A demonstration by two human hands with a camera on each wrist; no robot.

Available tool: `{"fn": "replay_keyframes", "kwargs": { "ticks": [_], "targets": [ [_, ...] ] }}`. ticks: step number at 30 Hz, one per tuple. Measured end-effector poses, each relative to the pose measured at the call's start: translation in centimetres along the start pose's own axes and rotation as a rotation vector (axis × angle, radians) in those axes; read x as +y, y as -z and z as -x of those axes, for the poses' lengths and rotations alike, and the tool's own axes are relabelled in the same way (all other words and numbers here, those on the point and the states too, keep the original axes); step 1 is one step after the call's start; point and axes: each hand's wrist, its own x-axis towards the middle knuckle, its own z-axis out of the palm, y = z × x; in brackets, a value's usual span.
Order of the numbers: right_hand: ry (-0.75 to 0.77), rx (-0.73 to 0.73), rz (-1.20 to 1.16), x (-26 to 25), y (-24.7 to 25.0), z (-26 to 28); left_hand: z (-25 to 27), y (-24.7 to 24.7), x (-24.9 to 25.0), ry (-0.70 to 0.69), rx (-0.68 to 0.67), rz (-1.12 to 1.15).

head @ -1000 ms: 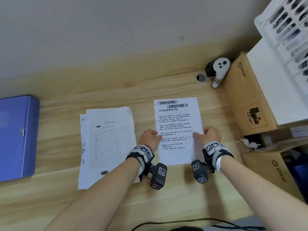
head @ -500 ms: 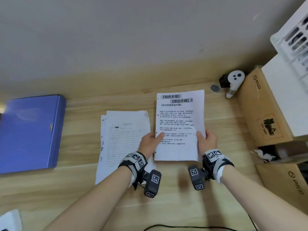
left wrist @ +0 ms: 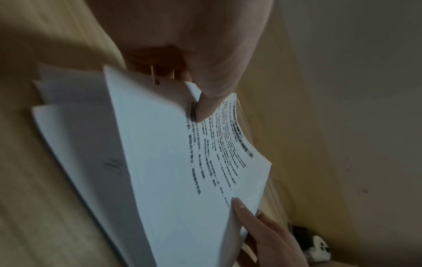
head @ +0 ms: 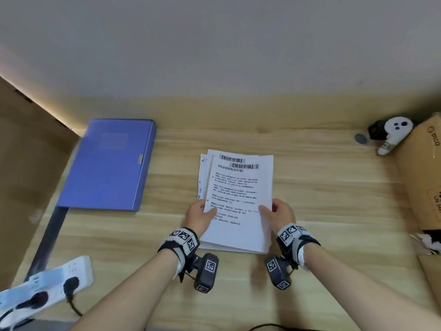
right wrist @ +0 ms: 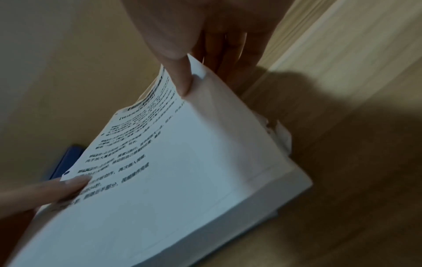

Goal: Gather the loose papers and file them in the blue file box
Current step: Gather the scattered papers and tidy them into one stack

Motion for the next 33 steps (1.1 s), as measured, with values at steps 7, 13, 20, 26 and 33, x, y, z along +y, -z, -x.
{"fn": "replay_keyframes", "kwargs": {
  "ticks": [7, 13, 20, 26, 33],
  "targets": [
    [-0.045, 0.065, 0.165, 0.3, -1.6, -0.3, -1.0, 1.3, -2.0, 0.102, -0.081, -0.15],
    [-0.058, 0.132, 0.062, -0.3, -0.9, -0.7, -2.8, 2.8, -0.7, 0.046, 0.169, -0.22],
    [-0.098, 0.022, 0.013, -1.8, -2.1, -2.5, -4.7, 1.1, 0.5, 0.26, -0.065, 0.027],
    [-0.172, -0.051, -0.191, -2.1, -2.0, -1.8, -3.6, -1.4, 0.3, 0.255, -0.052, 0.068],
    [-0.019, -0.003, -0.399, -7.5, 3.7, -1.6, -2.0, -0.8, 8.9, -0.03, -0.042, 0.167]
  ]
}}
